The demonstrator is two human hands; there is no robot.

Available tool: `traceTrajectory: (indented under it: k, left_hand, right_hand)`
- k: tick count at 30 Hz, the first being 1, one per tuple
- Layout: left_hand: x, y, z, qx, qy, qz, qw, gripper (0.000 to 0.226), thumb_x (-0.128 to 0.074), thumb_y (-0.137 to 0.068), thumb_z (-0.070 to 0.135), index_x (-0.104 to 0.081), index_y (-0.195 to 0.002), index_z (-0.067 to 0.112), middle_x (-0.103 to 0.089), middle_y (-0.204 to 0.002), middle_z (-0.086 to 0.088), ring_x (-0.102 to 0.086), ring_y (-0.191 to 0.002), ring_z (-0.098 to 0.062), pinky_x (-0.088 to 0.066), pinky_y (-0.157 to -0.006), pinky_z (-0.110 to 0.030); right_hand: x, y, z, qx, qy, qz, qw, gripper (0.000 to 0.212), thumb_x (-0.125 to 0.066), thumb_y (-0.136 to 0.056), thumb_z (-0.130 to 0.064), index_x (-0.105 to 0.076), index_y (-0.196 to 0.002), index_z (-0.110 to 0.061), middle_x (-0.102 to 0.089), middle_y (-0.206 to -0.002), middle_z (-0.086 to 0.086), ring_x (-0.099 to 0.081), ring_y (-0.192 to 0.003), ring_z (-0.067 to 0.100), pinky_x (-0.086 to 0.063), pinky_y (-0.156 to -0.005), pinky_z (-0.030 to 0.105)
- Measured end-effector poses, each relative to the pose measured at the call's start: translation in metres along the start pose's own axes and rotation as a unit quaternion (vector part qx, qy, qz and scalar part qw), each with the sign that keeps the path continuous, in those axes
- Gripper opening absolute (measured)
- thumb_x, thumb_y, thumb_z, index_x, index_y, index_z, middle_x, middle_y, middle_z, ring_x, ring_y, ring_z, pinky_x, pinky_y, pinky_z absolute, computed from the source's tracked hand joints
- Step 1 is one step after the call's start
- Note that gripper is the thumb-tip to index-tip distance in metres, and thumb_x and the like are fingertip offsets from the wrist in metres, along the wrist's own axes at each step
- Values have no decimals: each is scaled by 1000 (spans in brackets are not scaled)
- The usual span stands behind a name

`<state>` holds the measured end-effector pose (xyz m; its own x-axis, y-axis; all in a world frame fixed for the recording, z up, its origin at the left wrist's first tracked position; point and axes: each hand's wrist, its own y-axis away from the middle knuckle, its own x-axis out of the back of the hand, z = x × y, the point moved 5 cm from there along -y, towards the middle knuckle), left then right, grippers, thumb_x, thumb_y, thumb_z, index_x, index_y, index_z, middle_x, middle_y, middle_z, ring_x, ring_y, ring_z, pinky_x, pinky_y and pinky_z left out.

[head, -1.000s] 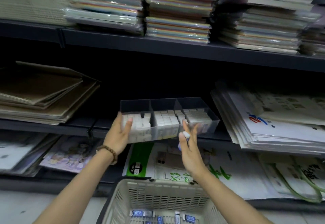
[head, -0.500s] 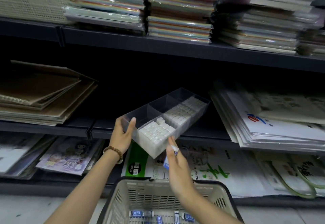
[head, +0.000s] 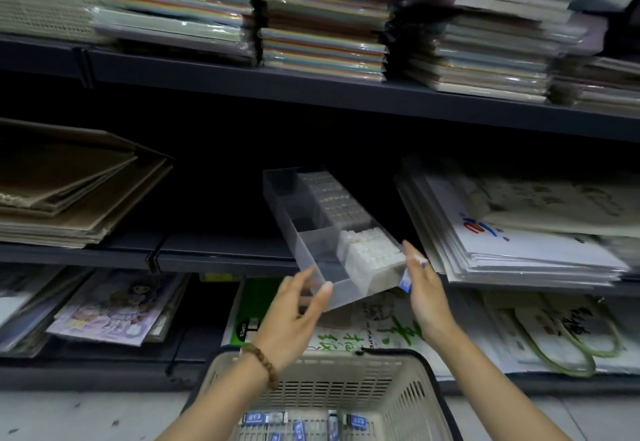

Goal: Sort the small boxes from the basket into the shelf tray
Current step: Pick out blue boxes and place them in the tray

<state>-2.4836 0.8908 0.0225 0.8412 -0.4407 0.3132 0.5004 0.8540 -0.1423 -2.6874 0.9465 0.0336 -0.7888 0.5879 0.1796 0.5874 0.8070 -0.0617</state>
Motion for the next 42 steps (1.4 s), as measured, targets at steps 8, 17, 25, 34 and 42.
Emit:
traceTrajectory:
  k: [8,17,25,34,42]
  left_hand:
    - [32,-107,-1,-155,-320,16,935,79,-18,-80,72,-44,-136,22,-38,-145,2,-29,-136,-16,-24,-111,-31]
    - [19,-106,-6,-195,-295,80,932,78,-22,-72,84,-53,-74,12,-46,-82,-4,-39,-85,-18,-35,-69,-31]
    - [-49,-68,20,-66,-374,191,905,63,-22,-68,82,-46,-66,24,-40,-73,5,-31,-80,-15,-21,-84,-30]
    - [39,-59,26,-162,-250,294,908,58,-51,-86,53,-51,-123,9,-49,-127,-13,-41,-122,-28,-27,-104,-39]
    - [102,-53,-42,98,-21,264,959,31,-37,-98,38,-55,-87,15,-50,-77,-5,-45,-68,-15,-31,-64,-29]
  right_hand:
    - [-12,37,1,133,54,-82,986,41,-28,-93,-54,-44,-130,-47,-23,-145,-37,-6,-136,-18,-14,-107,15]
    - [-24,28,6,113,44,-118,986,49,-29,-88,-54,-51,-127,-34,-20,-136,-50,7,-134,-21,-12,-98,3]
    - [36,8,14,27,-40,54,997,39,-31,-99,-37,-35,-138,-38,-35,-144,-18,-29,-138,5,-25,-105,21]
    - [24,18,19,20,-32,78,996,47,-30,-101,-31,-24,-147,-31,-30,-135,31,-35,-110,17,-39,-88,26]
    - [33,-10,7,-15,18,16,1000,45,-27,-100,-42,-31,-144,-35,-30,-151,-11,-26,-133,3,-19,-102,20]
